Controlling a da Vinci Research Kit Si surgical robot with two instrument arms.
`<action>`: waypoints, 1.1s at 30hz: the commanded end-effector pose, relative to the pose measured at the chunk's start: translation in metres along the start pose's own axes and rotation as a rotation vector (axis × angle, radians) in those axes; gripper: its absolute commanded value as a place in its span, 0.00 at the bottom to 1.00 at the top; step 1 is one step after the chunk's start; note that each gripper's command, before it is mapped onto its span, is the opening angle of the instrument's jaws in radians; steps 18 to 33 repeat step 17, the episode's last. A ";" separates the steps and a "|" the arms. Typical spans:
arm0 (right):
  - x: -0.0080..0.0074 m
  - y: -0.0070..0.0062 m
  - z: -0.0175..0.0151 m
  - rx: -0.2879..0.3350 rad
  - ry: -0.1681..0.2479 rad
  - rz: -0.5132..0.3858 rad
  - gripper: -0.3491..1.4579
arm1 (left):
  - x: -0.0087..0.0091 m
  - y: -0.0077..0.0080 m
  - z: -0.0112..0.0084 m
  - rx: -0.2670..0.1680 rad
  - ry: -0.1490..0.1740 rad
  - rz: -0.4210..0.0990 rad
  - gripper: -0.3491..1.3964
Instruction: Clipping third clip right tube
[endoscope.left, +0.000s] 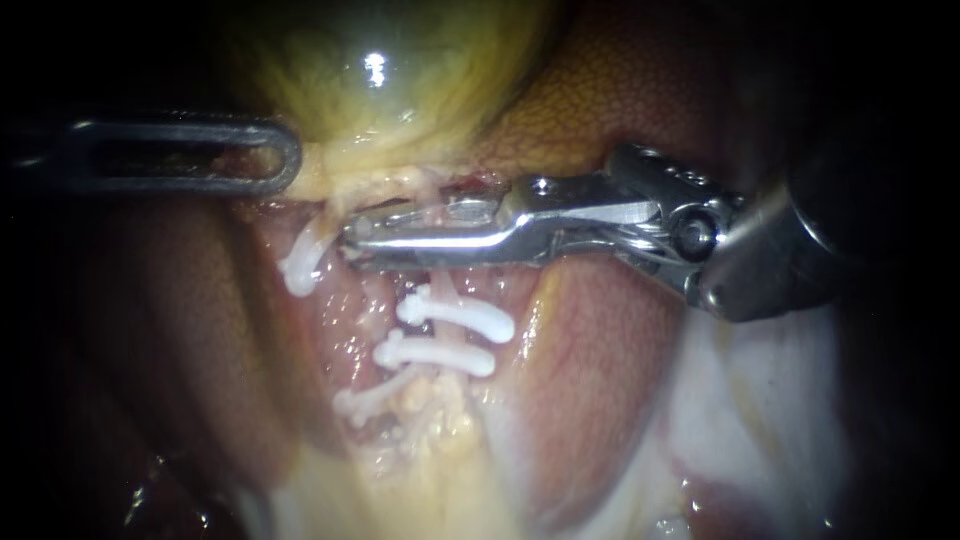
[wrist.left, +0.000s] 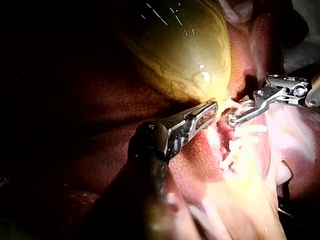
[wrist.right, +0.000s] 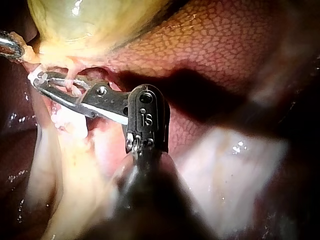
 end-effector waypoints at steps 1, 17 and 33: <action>0.0000 0.0000 -0.0001 0.019 -0.011 0.000 0.00 | 0.0000 0.0000 0.0000 0.001 0.000 0.001 0.00; -0.0002 0.0004 -0.0002 0.021 -0.014 -0.002 0.00 | 0.0001 0.0000 0.0001 0.001 0.000 0.001 0.00; -0.0002 0.0004 -0.0002 0.021 -0.014 -0.002 0.00 | 0.0001 0.0000 0.0001 0.001 0.000 0.001 0.00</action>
